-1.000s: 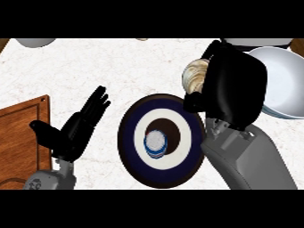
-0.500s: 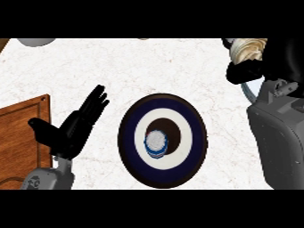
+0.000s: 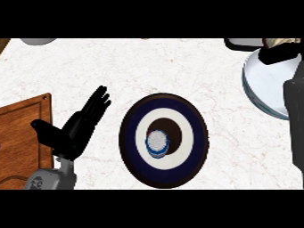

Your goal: Pick the cupcake from the plate and place it in the bowl

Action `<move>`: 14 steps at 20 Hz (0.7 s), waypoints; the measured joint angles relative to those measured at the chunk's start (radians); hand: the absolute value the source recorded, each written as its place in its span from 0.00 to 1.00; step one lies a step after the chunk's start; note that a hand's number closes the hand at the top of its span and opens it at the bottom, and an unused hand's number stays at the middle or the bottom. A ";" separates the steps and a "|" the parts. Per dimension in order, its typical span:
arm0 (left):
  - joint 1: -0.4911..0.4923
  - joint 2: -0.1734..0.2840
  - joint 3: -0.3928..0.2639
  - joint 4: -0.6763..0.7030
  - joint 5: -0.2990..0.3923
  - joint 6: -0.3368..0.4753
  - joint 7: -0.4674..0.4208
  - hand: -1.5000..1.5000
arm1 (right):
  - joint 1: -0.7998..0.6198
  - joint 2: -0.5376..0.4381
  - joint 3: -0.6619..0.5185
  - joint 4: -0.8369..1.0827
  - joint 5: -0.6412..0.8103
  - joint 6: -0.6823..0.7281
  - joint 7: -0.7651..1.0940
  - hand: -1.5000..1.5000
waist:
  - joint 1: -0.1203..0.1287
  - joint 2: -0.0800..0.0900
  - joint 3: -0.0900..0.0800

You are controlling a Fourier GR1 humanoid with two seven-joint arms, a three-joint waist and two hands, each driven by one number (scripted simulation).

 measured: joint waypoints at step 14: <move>-0.021 -0.011 0.003 -0.003 -0.013 -0.010 0.017 0.50 | -0.092 -0.185 -0.177 0.666 -0.017 -0.246 -0.172 0.00 | 0.024 0.010 0.001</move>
